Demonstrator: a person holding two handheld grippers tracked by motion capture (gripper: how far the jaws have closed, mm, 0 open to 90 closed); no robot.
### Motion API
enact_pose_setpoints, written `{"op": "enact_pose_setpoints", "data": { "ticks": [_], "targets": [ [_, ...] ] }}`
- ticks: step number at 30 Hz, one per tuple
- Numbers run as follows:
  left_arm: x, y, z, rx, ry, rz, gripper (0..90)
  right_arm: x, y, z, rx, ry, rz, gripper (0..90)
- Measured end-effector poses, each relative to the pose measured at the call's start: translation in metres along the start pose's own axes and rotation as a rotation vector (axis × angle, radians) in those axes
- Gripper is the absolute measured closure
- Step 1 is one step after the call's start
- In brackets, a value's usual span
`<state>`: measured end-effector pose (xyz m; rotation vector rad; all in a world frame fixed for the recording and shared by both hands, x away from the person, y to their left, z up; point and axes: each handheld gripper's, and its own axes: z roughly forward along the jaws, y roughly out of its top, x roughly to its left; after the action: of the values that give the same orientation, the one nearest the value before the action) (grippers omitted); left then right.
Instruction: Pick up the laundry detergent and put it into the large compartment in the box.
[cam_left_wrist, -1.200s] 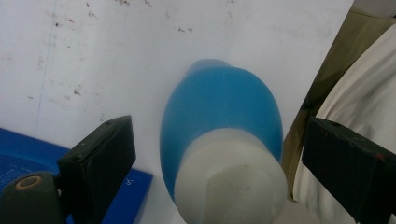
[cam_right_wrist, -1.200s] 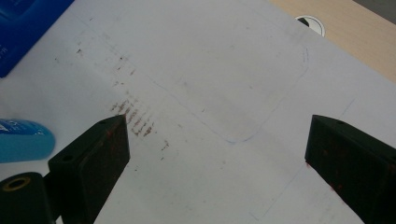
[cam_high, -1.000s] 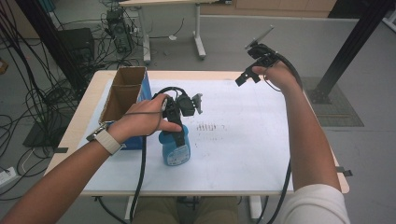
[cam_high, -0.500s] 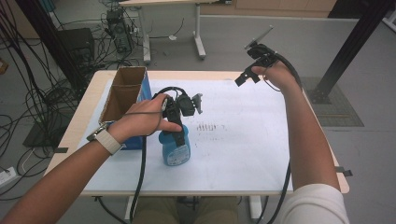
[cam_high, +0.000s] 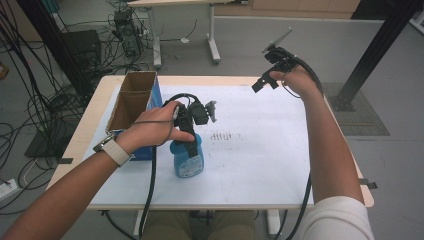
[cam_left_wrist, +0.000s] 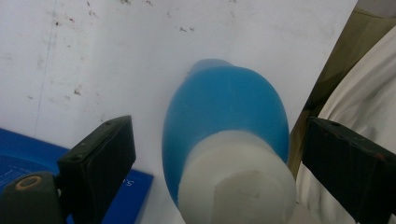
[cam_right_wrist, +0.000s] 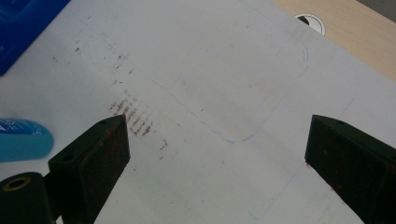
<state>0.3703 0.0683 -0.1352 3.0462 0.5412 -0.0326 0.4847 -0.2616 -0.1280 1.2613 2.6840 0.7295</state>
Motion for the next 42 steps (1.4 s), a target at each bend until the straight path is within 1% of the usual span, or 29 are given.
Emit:
{"op": "enact_pose_setpoints", "data": {
  "ticks": [4,7,16,18,32,40,42],
  "targets": [
    [-0.0001,-0.0007,0.0007,-0.002,-0.001,-0.006,10.1,-0.0004,-0.0007,-0.0010,-0.001,-0.001,0.004,6.5],
    [0.0004,0.0003,0.0007,0.001,-0.001,0.001,10.1,-0.0005,-0.0008,-0.0010,0.000,0.000,0.003,6.5],
    [0.0001,0.0002,0.0009,-0.002,0.001,0.000,10.1,-0.0008,-0.0007,-0.0008,0.000,0.001,0.003,6.5],
    [-0.0004,0.0005,0.0007,-0.001,0.007,0.003,10.1,-0.0007,-0.0004,-0.0006,0.003,0.000,0.004,6.5],
    [0.0000,-0.0008,0.0011,-0.009,0.002,-0.005,10.2,-0.0003,0.0001,-0.0003,0.002,0.001,0.001,6.5],
    [0.0000,0.0002,0.0013,-0.004,0.004,0.004,10.5,-0.0008,0.0001,-0.0002,0.004,0.001,0.004,6.5],
    [0.0001,-0.0006,0.0015,-0.010,0.002,-0.003,10.5,-0.0009,0.0004,0.0002,0.007,0.000,0.005,6.5]
  ]
}}
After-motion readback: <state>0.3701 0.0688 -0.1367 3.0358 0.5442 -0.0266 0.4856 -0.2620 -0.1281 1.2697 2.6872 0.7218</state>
